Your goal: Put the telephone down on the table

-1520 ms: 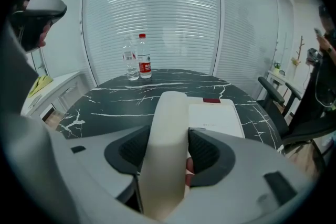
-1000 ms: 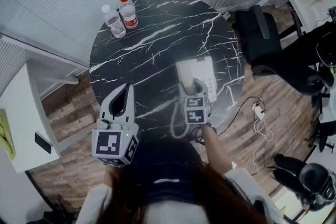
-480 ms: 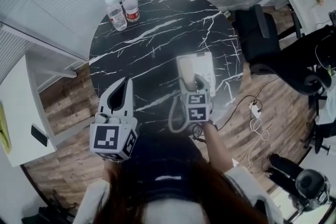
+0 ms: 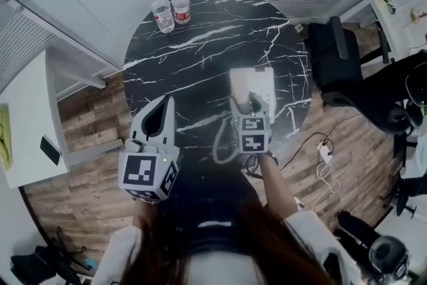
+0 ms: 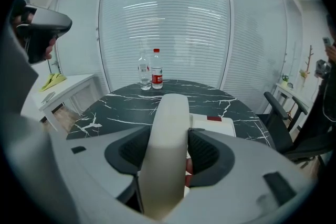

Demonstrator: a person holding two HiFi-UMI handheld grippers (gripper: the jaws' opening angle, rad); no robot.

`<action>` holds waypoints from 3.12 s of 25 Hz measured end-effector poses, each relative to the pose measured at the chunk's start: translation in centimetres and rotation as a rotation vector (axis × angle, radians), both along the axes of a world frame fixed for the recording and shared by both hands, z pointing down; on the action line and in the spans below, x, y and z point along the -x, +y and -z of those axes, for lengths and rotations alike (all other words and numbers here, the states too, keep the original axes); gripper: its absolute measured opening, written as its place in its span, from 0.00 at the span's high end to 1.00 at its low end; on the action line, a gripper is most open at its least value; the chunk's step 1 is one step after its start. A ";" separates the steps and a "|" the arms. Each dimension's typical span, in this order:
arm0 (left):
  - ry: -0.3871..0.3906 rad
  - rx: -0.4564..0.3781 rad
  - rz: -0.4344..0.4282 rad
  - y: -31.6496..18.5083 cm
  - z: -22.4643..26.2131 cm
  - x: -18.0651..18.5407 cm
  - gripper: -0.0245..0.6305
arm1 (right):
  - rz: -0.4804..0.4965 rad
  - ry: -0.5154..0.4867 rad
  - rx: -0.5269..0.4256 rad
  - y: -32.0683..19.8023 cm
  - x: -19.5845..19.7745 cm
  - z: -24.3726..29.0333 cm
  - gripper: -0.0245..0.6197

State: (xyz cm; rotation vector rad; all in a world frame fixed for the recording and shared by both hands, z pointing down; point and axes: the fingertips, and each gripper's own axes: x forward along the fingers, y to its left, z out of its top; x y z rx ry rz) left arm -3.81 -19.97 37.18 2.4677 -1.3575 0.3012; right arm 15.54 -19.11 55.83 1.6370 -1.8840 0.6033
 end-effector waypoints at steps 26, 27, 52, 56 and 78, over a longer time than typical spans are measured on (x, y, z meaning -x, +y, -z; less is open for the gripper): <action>-0.024 -0.027 0.234 3.8 1.9 3.4 0.96 | 0.172 -0.032 -0.017 -0.4 3.4 0.6 0.60; -0.022 -0.030 0.229 3.6 1.9 3.5 0.96 | 0.173 -0.030 -0.018 -0.5 3.6 0.6 0.60; -0.019 -0.001 0.149 0.4 0.7 9.4 0.96 | 0.173 -0.012 0.015 -1.3 10.5 -1.0 0.60; -0.022 0.008 0.145 0.3 0.7 10.1 0.96 | 0.179 -0.014 0.023 -1.3 11.6 -1.3 0.60; -0.035 0.020 0.115 0.9 0.1 13.4 0.96 | 0.231 -0.012 0.038 -1.0 17.0 -2.8 0.60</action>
